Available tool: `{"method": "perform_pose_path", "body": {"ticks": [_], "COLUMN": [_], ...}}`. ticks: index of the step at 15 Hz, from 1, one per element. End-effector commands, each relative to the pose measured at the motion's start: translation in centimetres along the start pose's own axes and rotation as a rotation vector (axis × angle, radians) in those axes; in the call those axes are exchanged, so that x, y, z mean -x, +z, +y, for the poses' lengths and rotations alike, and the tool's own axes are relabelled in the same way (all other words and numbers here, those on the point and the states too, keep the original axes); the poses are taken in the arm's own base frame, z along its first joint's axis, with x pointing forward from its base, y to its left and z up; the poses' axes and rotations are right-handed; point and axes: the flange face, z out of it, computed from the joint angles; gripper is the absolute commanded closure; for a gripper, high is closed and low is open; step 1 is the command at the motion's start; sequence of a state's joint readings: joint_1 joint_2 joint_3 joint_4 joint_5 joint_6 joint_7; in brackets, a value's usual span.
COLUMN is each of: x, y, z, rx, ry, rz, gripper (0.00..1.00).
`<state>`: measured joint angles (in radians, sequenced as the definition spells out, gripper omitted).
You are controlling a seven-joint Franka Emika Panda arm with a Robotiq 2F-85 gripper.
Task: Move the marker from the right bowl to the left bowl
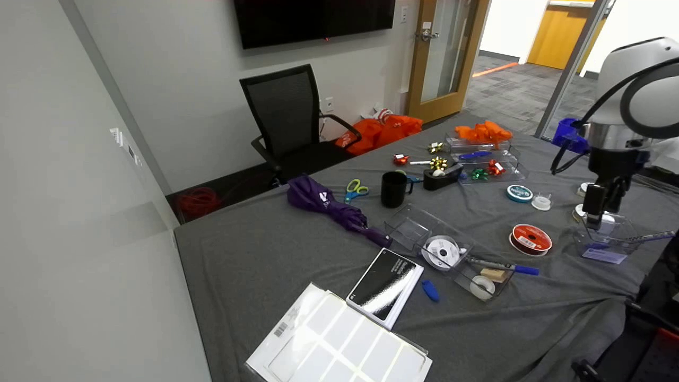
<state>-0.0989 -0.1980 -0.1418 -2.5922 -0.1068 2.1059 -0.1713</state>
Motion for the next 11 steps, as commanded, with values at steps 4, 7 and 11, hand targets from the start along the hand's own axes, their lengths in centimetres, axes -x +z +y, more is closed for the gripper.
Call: {"method": "perform_pose_path", "body": {"ticks": [4, 7, 11], "x": [4.5, 5.3, 5.8], "y": [-0.9, -0.7, -0.6], "z": [5.5, 7.3, 8.3], "rx": [0.070, 0.113, 0.133], "ry": [-0.095, -0.146, -0.158], "rz": [-0.019, -0.034, -0.039], "gripper": [0.00, 0.00, 0.00]}}
